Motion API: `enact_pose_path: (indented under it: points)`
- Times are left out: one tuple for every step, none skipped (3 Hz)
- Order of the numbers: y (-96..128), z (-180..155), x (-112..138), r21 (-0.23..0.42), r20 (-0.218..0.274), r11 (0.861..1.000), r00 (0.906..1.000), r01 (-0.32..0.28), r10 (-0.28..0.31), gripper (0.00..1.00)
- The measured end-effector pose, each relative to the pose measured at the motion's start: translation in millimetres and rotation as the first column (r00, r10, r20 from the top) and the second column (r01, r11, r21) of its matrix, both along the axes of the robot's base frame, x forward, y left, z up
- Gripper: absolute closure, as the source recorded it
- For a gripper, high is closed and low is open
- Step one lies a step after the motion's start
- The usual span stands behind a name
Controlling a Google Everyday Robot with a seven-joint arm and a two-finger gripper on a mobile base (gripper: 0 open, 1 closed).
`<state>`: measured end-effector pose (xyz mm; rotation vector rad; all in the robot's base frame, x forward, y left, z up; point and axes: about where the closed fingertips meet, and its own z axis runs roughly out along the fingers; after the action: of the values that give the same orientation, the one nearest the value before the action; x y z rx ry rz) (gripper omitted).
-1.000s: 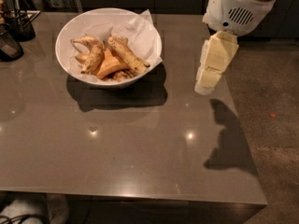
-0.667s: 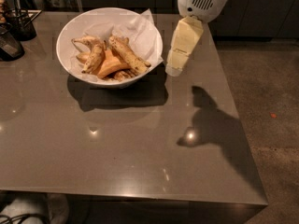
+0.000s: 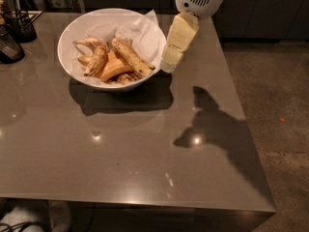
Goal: Pick banana from white bowl
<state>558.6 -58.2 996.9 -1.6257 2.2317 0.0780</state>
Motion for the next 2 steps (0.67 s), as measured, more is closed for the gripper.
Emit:
enact_pose_path:
  points:
    - [21,0,12,-0.009,-0.010,1.000,0.9999,0.008,-0.008,0.00]
    - [41,-6,23,-0.027,-0.027,1.000,0.9995,0.015,-0.016,0.00]
